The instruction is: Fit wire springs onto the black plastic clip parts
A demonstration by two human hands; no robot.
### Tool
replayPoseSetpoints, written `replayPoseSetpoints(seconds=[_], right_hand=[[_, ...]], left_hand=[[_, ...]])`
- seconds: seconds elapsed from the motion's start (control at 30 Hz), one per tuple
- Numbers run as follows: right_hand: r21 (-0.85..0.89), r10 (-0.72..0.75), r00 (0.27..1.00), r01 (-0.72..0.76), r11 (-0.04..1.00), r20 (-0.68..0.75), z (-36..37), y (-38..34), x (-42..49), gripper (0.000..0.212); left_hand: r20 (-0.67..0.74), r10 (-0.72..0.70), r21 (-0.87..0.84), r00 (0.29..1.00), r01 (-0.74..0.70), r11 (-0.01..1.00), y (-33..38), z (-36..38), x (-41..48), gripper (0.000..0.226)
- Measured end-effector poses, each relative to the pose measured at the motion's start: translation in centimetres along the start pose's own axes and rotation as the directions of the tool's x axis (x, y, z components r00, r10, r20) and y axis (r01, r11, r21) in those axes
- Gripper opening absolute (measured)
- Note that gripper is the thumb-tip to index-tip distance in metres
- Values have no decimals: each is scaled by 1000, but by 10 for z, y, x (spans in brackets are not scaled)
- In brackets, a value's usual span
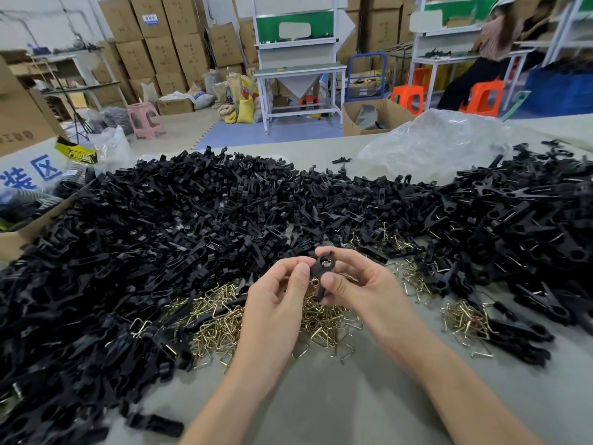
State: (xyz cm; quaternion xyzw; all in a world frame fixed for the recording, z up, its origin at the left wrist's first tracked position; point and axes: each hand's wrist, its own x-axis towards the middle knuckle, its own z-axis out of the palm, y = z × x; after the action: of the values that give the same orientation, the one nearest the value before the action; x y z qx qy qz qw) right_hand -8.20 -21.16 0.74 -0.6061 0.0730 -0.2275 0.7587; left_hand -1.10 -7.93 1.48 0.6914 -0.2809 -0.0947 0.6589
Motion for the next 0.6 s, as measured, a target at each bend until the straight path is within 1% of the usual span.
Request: replayPoseSetpoints(seconds=[0.1, 0.17, 0.2, 0.23, 0.27, 0.33, 0.37, 0.4, 0.47, 0.6], right_hand=[[28, -6, 1000, 6, 1000, -22, 0, 1, 1, 27], [35, -25, 998, 28, 999, -63, 0, 1, 2, 33], [31, -37, 995, 40, 999, -87, -1, 1, 2, 35], [29, -49, 992, 53, 998, -113, -2, 0, 3, 36], [31, -60, 989, 65, 997, -138, -3, 0, 3, 36], [43, -75, 980, 85, 995, -183, -6, -2, 3, 36], [44, -78, 976, 88, 995, -202, -8, -2, 4, 36], [38, -80, 972, 90, 995, -220, -9, -2, 4, 35], [21, -85, 964, 93, 995, -251, -11, -1, 4, 33], [1, -78, 956, 82, 997, -282, -14, -1, 5, 34]], left_hand=[[8, 97, 136, 995, -97, 986, -1, -3, -2, 23], [-7, 184, 301, 983, -173, 938, -2, -6, -2, 21], [-2, 236, 417, 972, -214, 883, -4, -8, -2, 22], [38, 281, 543, 959, -256, 800, -5, -9, -1, 26], [106, 297, 658, 949, -291, 695, -6, -10, -1, 33], [239, 244, 801, 940, -333, 498, -10, -9, -3, 47], [275, 208, 832, 939, -341, 438, -13, -9, -3, 50], [293, 189, 843, 937, -346, 411, -15, -9, -3, 50], [290, 202, 841, 936, -349, 413, -17, -10, -2, 44], [240, 302, 836, 922, -355, 418, -15, -10, 2, 25]])
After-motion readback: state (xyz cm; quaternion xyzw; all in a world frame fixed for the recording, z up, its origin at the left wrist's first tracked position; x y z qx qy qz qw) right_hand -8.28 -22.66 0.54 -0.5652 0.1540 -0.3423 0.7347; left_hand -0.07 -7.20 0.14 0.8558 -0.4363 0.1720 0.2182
